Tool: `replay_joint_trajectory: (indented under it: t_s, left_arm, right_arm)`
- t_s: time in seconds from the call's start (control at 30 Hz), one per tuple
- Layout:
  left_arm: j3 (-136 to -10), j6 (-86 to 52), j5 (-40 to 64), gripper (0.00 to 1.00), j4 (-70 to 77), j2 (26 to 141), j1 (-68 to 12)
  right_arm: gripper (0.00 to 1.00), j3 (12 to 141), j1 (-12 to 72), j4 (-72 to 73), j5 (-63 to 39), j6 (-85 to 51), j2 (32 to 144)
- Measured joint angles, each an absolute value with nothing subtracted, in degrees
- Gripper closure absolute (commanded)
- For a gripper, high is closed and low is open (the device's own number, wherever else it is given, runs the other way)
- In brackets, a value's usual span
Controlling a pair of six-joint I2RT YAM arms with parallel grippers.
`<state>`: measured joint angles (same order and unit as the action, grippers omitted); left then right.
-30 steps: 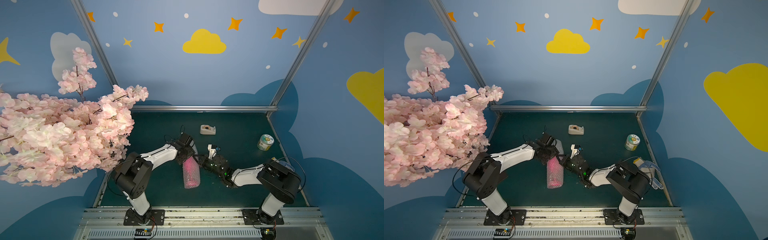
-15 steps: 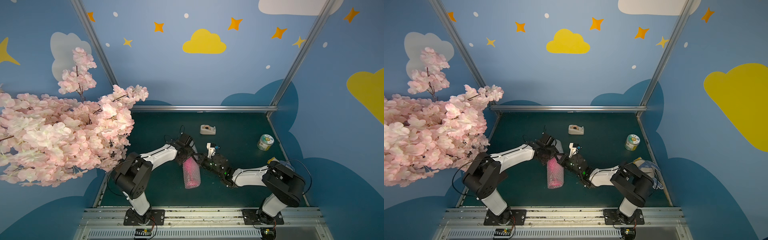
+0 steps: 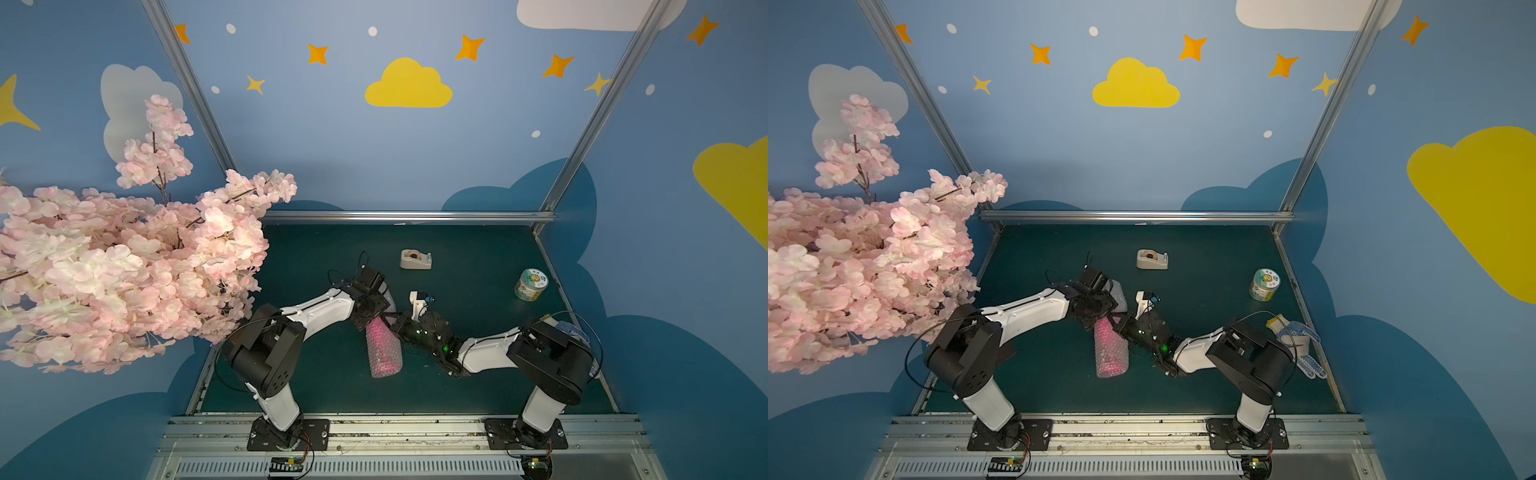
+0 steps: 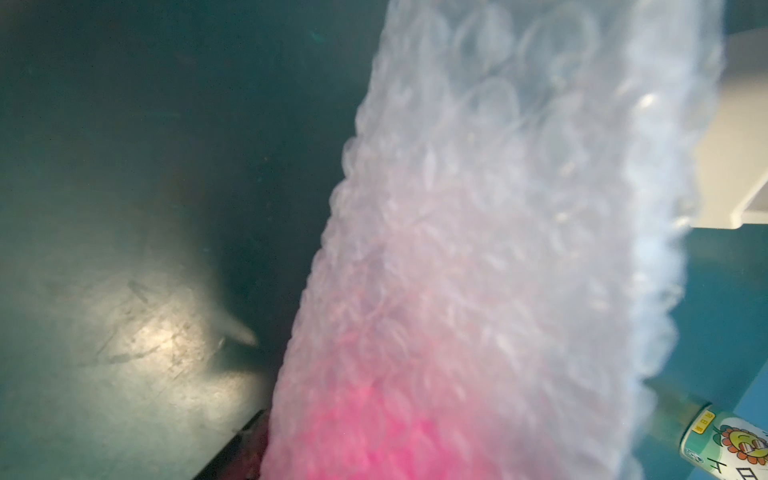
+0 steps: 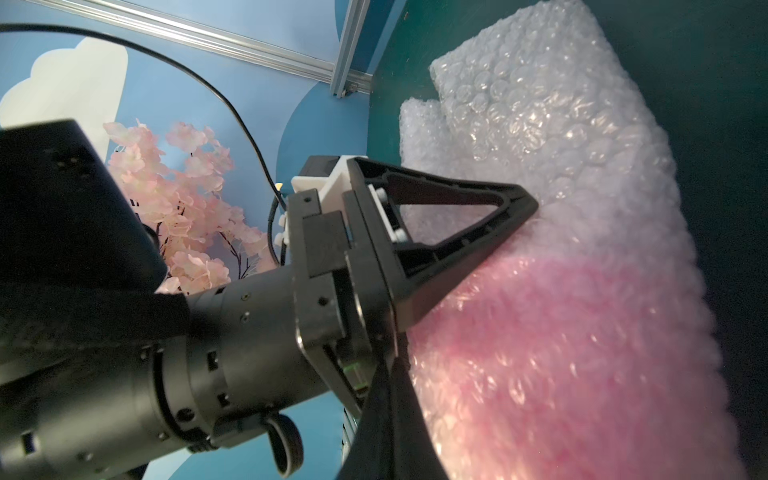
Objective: Wrap wine glasses in bubble wrap
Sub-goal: Stick the tape on the bubble wrap.
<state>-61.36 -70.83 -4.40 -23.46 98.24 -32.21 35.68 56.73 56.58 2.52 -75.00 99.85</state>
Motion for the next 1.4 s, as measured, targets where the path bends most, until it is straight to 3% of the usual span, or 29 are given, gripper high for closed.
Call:
replay_joint_trajectory:
  t_s: [1.23, 1.4]
  left_arm:
    - [-58.67, -76.29, -2.55, 0.22, -21.78, 97.65, -31.81]
    - [-58.7, -76.29, -2.57, 0.22, -22.11, 97.65, -31.64]
  right_arm:
    - [1.0, 35.03, 57.91, 53.19, 6.44, -74.59, 100.55]
    - [0.91, 36.42, 57.91, 51.07, 5.74, -74.13, 100.6]
